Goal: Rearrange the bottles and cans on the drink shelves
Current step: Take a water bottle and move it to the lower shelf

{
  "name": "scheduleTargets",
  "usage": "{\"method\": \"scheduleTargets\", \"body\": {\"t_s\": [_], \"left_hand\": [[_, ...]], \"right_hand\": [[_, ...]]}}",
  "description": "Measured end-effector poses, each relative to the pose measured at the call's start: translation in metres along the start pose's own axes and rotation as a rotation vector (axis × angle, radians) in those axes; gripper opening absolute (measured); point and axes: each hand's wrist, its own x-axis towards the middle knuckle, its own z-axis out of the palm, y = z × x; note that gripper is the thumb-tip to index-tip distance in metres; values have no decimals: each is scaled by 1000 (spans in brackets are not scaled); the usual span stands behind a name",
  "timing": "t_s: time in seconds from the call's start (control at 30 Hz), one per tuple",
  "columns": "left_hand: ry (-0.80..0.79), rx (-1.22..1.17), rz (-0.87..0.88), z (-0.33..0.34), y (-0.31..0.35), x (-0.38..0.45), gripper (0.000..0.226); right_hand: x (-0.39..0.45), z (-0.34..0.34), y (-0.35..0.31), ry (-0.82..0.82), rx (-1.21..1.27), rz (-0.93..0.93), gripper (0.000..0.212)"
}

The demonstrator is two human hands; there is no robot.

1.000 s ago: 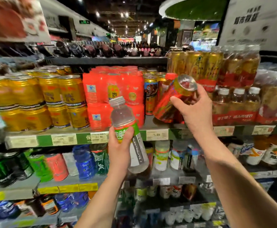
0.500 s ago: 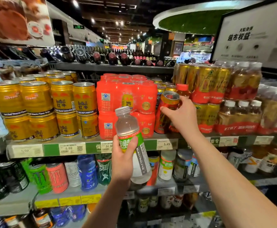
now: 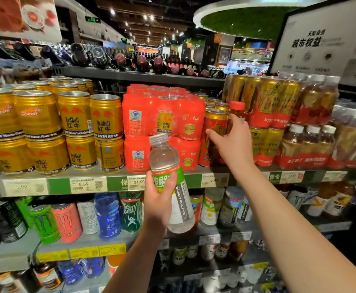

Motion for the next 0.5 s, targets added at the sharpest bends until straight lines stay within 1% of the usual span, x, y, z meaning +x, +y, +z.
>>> {"method": "scheduleTargets", "body": {"t_s": [0.1, 0.13, 0.2, 0.23, 0.3, 0.33, 0.37, 0.4, 0.5], "left_hand": [[-2, 15, -11, 0, -4, 0, 72], [-8, 29, -8, 0, -5, 0, 69], [-31, 56, -11, 1, -9, -3, 46], [-46, 75, -2, 2, -12, -5, 40], [-59, 134, 37, 7, -21, -8, 23], [-59, 163, 29, 10, -25, -9, 14], [-62, 173, 18, 14, -28, -10, 12], [-68, 167, 17, 18, -33, -11, 19], [-76, 173, 60, 33, -48, -19, 56]], "right_hand": [[-20, -2, 14, 38, 132, 29, 63], [-29, -2, 21, 52, 172, 43, 57], [-49, -2, 37, 75, 234, 71, 41], [-58, -3, 45, 77, 274, 91, 34], [-73, -6, 60, 61, 365, 136, 26], [-80, -7, 67, 50, 392, 156, 23], [-85, -9, 74, 40, 411, 178, 21], [-90, -10, 82, 37, 426, 203, 18], [-100, -14, 109, 50, 474, 249, 10]]}}
